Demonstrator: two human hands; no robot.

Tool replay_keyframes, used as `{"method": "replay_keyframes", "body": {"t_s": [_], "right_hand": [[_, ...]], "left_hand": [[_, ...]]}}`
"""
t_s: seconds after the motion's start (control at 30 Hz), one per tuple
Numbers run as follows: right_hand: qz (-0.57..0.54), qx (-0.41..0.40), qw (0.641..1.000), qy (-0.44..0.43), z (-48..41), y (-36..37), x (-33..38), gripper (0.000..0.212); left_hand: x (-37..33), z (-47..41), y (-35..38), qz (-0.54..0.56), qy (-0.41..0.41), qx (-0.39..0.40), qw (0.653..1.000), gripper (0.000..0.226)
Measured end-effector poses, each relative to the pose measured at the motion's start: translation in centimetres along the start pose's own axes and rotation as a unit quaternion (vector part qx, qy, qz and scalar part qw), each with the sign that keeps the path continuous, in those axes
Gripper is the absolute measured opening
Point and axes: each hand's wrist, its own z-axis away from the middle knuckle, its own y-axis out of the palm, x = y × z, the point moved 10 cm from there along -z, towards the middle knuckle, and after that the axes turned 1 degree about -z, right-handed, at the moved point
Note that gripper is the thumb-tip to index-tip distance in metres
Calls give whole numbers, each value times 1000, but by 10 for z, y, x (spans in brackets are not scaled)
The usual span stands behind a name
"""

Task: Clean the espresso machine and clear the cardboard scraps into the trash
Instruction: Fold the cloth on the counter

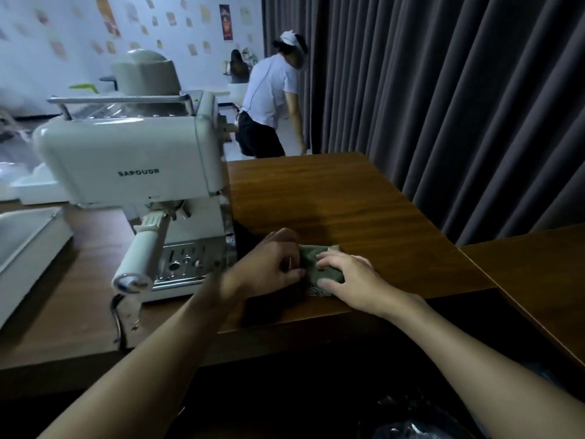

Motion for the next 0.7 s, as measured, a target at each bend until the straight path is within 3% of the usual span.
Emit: {"method": "replay_keyframes", "body": {"t_s": [0.03, 0.07, 0.13, 0.3, 0.57, 0.7], "right_hand": [[-23, 19, 999, -12, -1, 5, 3, 32], [-37, 33, 999, -22, 0, 7, 6, 30], [-27, 50, 997, -44, 0, 8, 9, 30], [-6, 21, 998, -62, 6, 4, 3, 46], [15, 38, 995, -91, 21, 12, 11, 44], [37, 5, 994, -105, 29, 9, 17, 41]], "left_hand": [[0, 7, 0, 11, 0, -15, 1000, 13], [-1, 13, 5, 11, -3, -11, 1000, 31], [-2, 19, 16, -4, -12, 3, 1000, 46], [3, 33, 21, -27, -48, -34, 998, 52], [-6, 67, 21, 2, -70, -76, 995, 49], [-8, 76, 22, 8, -79, -84, 993, 52]]}}
